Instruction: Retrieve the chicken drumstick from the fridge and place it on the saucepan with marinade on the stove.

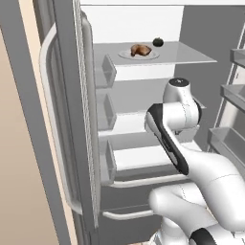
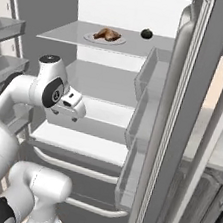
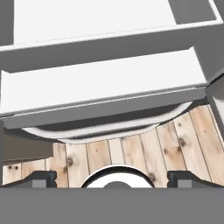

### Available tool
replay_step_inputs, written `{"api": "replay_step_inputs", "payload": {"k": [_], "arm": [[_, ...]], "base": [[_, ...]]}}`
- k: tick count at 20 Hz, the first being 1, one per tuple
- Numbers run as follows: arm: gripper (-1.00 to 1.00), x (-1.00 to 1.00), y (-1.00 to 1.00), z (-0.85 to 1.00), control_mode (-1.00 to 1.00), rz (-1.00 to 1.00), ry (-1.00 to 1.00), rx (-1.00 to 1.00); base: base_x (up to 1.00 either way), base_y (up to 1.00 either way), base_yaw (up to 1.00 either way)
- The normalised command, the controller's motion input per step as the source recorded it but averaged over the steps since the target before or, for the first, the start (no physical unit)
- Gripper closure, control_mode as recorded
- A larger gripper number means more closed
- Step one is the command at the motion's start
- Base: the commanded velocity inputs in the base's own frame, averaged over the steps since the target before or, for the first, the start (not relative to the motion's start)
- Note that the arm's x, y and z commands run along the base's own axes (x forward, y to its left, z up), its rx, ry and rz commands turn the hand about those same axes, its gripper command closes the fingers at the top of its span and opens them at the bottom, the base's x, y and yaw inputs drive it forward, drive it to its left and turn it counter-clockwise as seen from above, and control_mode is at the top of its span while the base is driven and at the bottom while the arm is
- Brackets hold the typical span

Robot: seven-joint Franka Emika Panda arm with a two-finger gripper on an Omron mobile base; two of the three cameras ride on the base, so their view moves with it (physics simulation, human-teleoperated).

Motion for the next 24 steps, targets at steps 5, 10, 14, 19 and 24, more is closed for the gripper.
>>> {"api": "replay_step_inputs", "payload": {"k": [5,10,14,19,24], "arm": [[-1.0,0.0,0.0,0.0,1.0,0.0,0.0,0.0],[-1.0,0.0,0.0,0.0,1.0,0.0,0.0,0.0],[-1.0,0.0,0.0,0.0,1.0,0.0,0.0,0.0],[-1.0,0.02,-0.02,0.0,-1.0,0.01,0.0,0.0],[-1.0,-0.01,0.0,0.0,-1.0,0.0,-0.11,0.0]], "base": [[0.66,-0.17,0.0],[0.53,-0.17,0.01],[0.4,-0.06,0.02],[0.08,-0.01,0.01],[0.0,0.0,0.0]]}}
